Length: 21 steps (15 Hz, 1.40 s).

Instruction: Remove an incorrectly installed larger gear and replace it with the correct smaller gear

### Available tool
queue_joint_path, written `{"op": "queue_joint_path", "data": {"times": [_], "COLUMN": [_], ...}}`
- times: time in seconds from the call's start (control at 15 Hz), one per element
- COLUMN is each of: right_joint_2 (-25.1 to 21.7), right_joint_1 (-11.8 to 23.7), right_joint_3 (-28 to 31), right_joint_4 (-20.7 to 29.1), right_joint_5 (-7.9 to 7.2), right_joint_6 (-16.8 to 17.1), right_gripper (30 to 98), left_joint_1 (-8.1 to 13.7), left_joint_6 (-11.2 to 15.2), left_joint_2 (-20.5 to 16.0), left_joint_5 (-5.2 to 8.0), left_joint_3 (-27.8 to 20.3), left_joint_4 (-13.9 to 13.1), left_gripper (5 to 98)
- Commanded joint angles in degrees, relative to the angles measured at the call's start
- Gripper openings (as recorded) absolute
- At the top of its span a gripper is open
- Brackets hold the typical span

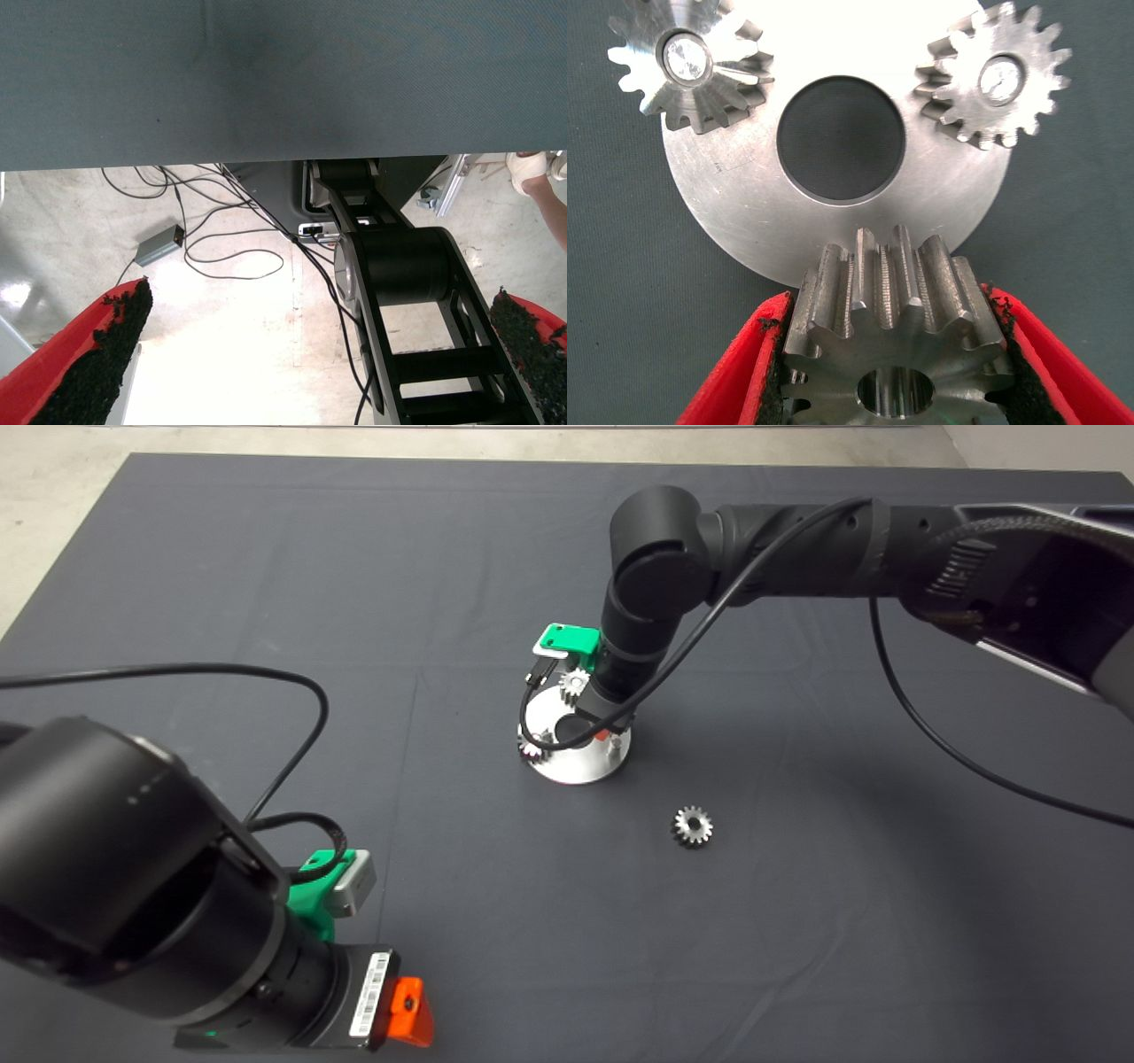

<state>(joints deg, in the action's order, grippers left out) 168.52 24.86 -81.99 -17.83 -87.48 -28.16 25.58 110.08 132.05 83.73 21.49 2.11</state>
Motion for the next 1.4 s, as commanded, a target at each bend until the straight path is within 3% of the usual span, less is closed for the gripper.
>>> {"op": "queue_joint_path", "data": {"times": [0.0, 0.6, 1.33], "right_joint_2": [-3.79, -14.55, -18.18], "right_joint_1": [3.18, 2.74, -1.06], "right_joint_3": [0.97, 6.09, 4.37], "right_joint_4": [0.69, 0.61, 0.52], "right_joint_5": [-6.48, -6.56, -6.80], "right_joint_6": [-0.23, -0.05, 0.04], "right_gripper": [50.0, 49.9, 49.9], "left_joint_1": [0.62, 0.62, 0.62], "left_joint_6": [0.31, 0.31, 0.31], "left_joint_2": [0.01, 0.10, 0.19], "left_joint_5": [0.03, 0.03, 0.03], "left_joint_3": [-1.12, -1.12, -1.12], "left_joint_4": [-0.88, -0.79, -0.79], "left_gripper": [98.2, 98.2, 98.2]}}
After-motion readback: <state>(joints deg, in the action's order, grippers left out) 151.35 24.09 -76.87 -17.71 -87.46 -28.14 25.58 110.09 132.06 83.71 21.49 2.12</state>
